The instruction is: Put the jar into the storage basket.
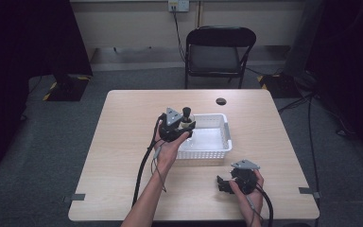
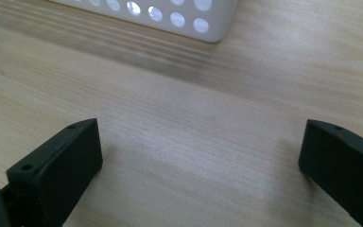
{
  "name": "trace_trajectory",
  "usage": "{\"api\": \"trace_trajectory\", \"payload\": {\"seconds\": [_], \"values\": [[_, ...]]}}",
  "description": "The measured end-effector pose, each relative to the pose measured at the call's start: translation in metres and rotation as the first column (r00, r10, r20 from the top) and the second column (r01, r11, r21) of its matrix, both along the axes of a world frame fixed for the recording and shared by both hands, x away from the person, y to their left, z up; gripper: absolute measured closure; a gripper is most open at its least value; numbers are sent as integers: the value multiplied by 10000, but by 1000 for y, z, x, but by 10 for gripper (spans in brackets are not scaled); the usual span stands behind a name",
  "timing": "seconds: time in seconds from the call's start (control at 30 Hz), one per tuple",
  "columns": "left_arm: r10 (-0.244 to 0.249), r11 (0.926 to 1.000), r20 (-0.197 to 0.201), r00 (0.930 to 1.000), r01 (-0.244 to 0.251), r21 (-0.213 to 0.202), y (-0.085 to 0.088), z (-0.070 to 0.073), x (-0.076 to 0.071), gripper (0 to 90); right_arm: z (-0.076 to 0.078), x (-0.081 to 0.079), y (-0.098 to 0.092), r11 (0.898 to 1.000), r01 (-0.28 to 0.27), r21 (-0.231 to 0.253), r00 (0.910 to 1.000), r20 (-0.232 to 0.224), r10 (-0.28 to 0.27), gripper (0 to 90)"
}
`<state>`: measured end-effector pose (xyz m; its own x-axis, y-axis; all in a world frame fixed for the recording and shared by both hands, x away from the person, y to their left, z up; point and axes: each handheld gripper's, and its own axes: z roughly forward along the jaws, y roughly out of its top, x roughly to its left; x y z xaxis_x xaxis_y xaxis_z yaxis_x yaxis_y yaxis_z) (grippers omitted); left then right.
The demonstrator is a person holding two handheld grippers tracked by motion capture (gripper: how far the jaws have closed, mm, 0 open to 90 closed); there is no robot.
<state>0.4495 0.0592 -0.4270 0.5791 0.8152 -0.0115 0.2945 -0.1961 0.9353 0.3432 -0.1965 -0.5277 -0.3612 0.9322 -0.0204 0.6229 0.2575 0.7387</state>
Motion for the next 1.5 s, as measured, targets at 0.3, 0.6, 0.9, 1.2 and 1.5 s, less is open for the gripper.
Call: {"api": "trace_trajectory", "payload": {"seconds": [0.3,0.6,0.9,1.2,1.5], "values": [[104,9998,-166,9998,-101,188,-2,-9,1,444,0,0,0,10000,4,4,10000,-1,-4,0],[128,9998,-337,9994,-124,138,0,-14,-1,443,0,0,0,10000,3,3,10000,1,-3,0],[144,9996,-425,9990,-133,243,0,-14,-4,442,0,0,0,10000,1,-4,10000,9,-1,0],[136,9998,-569,9983,-127,172,2,-14,-4,423,0,0,0,10000,4,3,10000,-5,-4,0],[425,9991,-757,9962,-423,38,3,-14,0,239,0,0,0,10000,4,3,10000,-5,-4,0]]}}
